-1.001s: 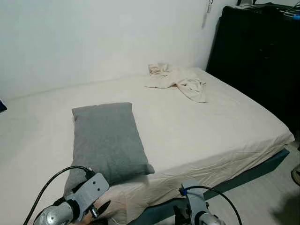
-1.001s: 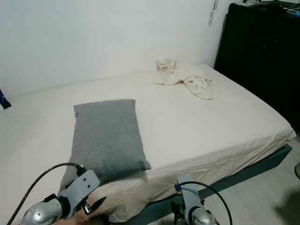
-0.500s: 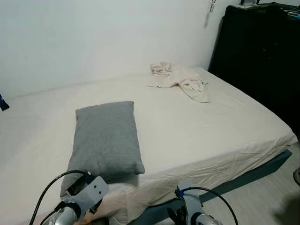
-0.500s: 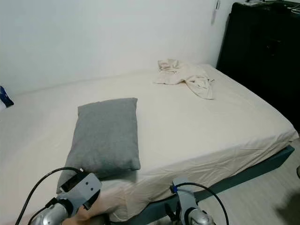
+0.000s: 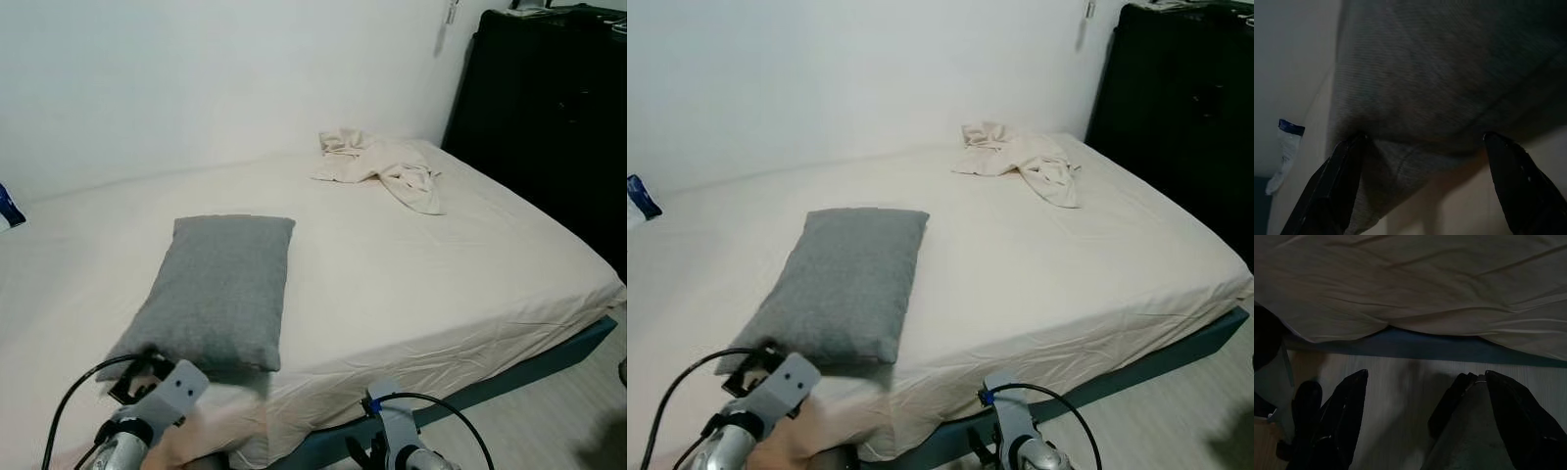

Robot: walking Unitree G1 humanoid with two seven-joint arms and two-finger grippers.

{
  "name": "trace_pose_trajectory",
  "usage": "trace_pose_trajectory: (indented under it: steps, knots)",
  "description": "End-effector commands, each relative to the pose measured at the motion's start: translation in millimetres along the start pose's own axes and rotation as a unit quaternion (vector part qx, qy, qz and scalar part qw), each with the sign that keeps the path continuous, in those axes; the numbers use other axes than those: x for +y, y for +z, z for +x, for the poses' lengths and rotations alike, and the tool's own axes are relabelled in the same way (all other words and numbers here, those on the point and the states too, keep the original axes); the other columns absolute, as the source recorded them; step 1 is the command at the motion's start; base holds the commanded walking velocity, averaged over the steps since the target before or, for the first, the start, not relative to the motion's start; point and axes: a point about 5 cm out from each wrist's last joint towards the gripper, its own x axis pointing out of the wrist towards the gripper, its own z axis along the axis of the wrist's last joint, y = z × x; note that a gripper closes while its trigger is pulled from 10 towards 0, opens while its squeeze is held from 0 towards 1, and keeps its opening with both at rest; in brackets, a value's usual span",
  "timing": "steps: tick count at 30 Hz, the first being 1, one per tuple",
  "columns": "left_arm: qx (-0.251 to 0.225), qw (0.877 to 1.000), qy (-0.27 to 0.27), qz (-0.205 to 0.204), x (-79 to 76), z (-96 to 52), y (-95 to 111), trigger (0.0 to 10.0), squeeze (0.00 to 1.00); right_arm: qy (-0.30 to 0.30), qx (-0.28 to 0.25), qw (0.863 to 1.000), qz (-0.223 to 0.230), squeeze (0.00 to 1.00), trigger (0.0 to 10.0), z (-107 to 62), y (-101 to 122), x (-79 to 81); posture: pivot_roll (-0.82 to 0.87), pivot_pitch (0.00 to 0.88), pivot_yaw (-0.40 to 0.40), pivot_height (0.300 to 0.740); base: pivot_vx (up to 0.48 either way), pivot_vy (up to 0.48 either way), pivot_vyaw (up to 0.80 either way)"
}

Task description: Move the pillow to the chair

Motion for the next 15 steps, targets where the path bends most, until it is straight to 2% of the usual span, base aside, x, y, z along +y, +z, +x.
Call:
trace_pose_trajectory:
  steps: [1, 10, 15]
  knots:
    - [-0.005, 1.000, 0.012, -0.025, 3.7, -1.3, 0.6, 10.0, 0.00, 0.010, 0.037, 0.999, -0.003, 0.00, 10.0, -2.9, -17.3, 5.2, 0.00, 0.036, -0.012, 0.569, 0.000, 0.000, 0.00]
    - [-0.012, 1.000, 0.024, 0.005, 5.1, -5.7, -4.6, 10.0, 0.00, 0.009, 0.040, 0.999, -0.007, 0.00, 10.0, -3.6, -18.5, 3.9, 0.00, 0.036, -0.019, 0.569, 0.000, 0.000, 0.00]
    - [-0.029, 0.999, 0.015, 0.041, 0.7, -4.4, -1.7, 10.0, 0.00, 0.007, 0.040, 0.999, -0.010, 0.00, 10.0, -4.0, -18.4, 2.2, -0.01, 0.037, -0.022, 0.569, 0.000, 0.000, 0.00]
